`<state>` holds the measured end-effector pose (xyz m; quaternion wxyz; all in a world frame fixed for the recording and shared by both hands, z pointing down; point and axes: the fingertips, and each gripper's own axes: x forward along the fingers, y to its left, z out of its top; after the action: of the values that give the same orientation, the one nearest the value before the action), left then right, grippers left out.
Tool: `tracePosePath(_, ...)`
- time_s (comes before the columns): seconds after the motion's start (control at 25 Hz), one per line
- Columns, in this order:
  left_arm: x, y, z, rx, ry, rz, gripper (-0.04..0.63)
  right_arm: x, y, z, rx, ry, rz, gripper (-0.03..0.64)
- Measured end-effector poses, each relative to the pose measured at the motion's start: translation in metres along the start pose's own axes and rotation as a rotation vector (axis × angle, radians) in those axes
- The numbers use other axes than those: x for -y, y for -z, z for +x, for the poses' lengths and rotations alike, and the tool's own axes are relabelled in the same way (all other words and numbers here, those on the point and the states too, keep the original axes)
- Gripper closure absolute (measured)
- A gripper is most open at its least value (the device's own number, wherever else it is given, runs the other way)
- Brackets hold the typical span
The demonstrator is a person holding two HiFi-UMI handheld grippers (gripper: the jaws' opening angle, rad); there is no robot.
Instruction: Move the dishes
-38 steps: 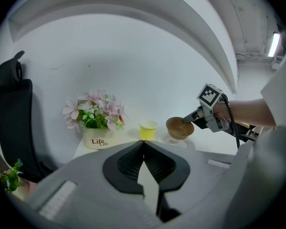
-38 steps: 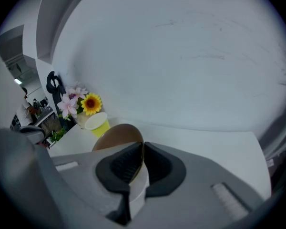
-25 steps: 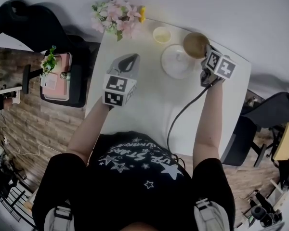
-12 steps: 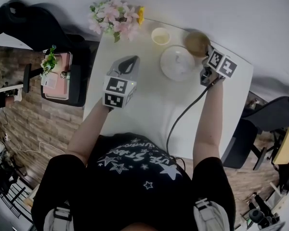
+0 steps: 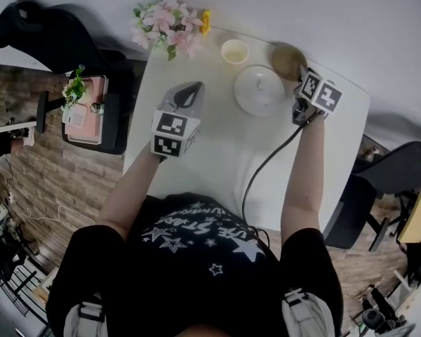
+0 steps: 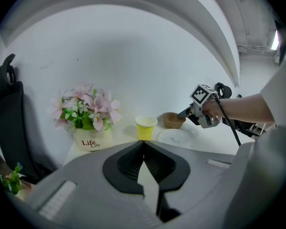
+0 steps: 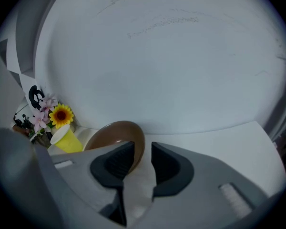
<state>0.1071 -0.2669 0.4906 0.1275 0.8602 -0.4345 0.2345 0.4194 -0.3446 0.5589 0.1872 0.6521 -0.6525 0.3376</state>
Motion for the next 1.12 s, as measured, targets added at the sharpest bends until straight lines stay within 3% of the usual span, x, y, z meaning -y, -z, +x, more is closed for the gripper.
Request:
tracePosePath(0.28,-0.002,-0.005,-0.010,0.007,-0.039,0.018,0.584,0.000,-0.001,-0.019,0.048,0.005,-0.010,0.420)
tracePosePath(0.56,0.011,-0.015,-0.046,0.050,-0.029,0.060,0.584,-0.006,0.004,-0.074,0.118,0.005,0.001,0.420)
tracePosePath(0.84,0.007,-0.012,-0.088,0.111,0.031,0.063,0.584,-0.038,0.028,-0.139,0.154,0.055,-0.025,0.420)
tracePosePath(1.12,-0.004,0.000,-0.131,0.145,0.152,0.092,0.584,-0.088,0.056,-0.202,0.211,0.146,-0.056,0.428)
